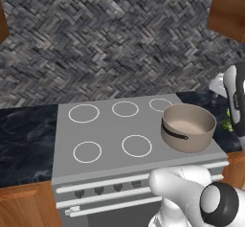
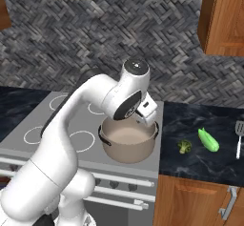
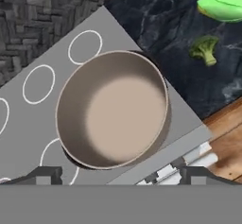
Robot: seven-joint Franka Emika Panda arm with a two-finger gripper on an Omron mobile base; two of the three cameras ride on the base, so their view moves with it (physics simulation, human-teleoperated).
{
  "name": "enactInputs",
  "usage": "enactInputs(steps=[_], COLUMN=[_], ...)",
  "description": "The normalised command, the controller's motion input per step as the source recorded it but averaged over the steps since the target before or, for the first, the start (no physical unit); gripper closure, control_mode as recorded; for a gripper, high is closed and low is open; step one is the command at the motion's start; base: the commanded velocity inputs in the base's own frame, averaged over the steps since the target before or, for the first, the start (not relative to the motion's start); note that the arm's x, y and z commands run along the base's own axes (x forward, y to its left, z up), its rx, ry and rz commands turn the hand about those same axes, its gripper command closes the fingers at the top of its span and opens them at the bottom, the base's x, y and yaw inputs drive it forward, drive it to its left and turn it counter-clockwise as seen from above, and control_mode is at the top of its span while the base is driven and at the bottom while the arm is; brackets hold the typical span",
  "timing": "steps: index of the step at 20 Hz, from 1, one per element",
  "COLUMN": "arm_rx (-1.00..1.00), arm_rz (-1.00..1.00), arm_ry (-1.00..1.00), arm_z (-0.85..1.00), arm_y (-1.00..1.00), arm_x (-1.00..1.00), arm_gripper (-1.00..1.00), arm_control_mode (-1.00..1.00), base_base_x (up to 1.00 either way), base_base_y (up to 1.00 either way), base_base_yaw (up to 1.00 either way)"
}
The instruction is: Put the broccoli and corn in the pot. Retrieve the spatula and lightly stir the vegetables in the pot.
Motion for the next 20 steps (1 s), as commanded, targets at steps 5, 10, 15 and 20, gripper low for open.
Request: enactInputs(steps=[5,10,15,20], arm_rx=[0.03,0.00,0.00,0.00], arm_rz=[-0.49,-0.52,-0.22,0.00], arm_ry=[0.00,0.00,0.11,0.11], arm_z=[0.00,-0.09,-0.31,-0.26], arm_y=[-0.84,-0.75,-0.25,-0.21], arm_x=[0.00,0.01,0.23,0.26], arm_gripper=[-1.00,-1.00,-1.00,-1.00], arm_control_mode=[-1.00,-1.00,-1.00,-1.00], base_base_x=[0.00,0.00,0.00,0.00], base_base_y=[0.00,0.00,0.00,0.00], base_base_yaw=[0.00,0.00,0.00,0.00])
